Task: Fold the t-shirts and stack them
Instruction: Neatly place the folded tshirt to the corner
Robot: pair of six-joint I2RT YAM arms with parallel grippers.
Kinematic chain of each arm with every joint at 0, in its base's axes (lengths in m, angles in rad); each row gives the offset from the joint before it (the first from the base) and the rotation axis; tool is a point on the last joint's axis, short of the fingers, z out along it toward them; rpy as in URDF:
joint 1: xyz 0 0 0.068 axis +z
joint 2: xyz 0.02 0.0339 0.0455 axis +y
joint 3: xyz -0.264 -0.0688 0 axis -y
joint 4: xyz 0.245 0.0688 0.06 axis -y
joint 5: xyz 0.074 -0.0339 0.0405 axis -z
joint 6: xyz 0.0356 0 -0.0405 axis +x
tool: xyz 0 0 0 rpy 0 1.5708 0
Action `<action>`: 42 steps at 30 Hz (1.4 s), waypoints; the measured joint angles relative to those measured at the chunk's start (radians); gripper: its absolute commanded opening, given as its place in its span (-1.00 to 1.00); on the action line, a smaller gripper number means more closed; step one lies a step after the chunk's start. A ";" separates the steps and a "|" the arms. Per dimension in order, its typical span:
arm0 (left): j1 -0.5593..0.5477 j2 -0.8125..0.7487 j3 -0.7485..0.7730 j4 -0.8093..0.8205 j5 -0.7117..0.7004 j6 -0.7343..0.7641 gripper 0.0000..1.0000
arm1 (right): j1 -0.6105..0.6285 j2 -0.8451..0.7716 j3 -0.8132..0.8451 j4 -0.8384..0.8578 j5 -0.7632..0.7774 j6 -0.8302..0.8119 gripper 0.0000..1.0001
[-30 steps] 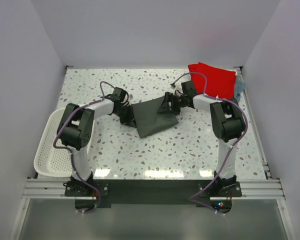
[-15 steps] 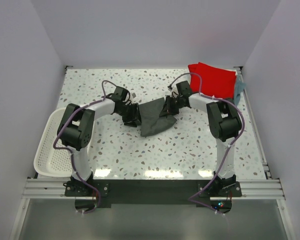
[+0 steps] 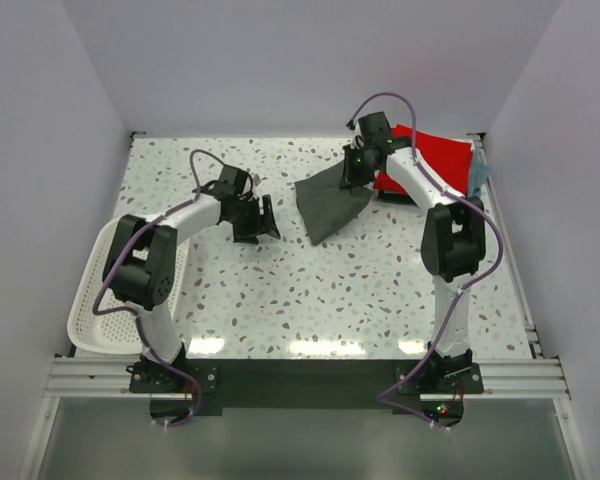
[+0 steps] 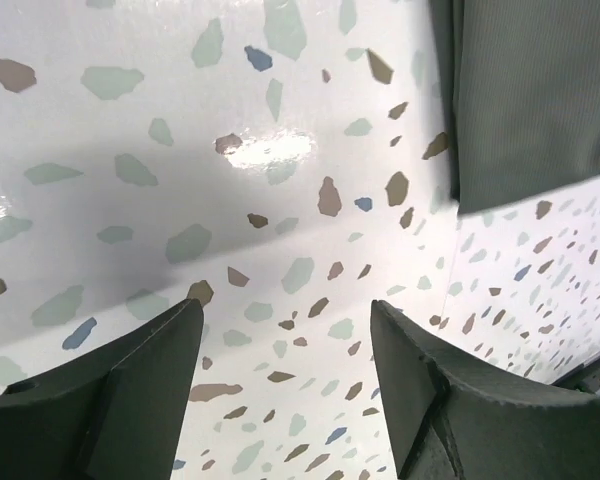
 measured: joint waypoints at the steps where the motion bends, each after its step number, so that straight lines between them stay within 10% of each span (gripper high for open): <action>1: 0.000 -0.011 0.000 -0.002 -0.005 0.000 0.47 | -0.004 0.004 0.035 -0.024 0.023 -0.010 -1.00; 21: 0.036 -0.086 -0.015 -0.014 -0.036 0.000 0.47 | -0.110 0.180 0.620 -0.238 0.204 -0.094 -1.00; 42: 0.040 -0.061 -0.018 -0.014 -0.032 0.000 0.47 | -0.300 0.016 0.573 -0.226 0.105 -0.016 -1.00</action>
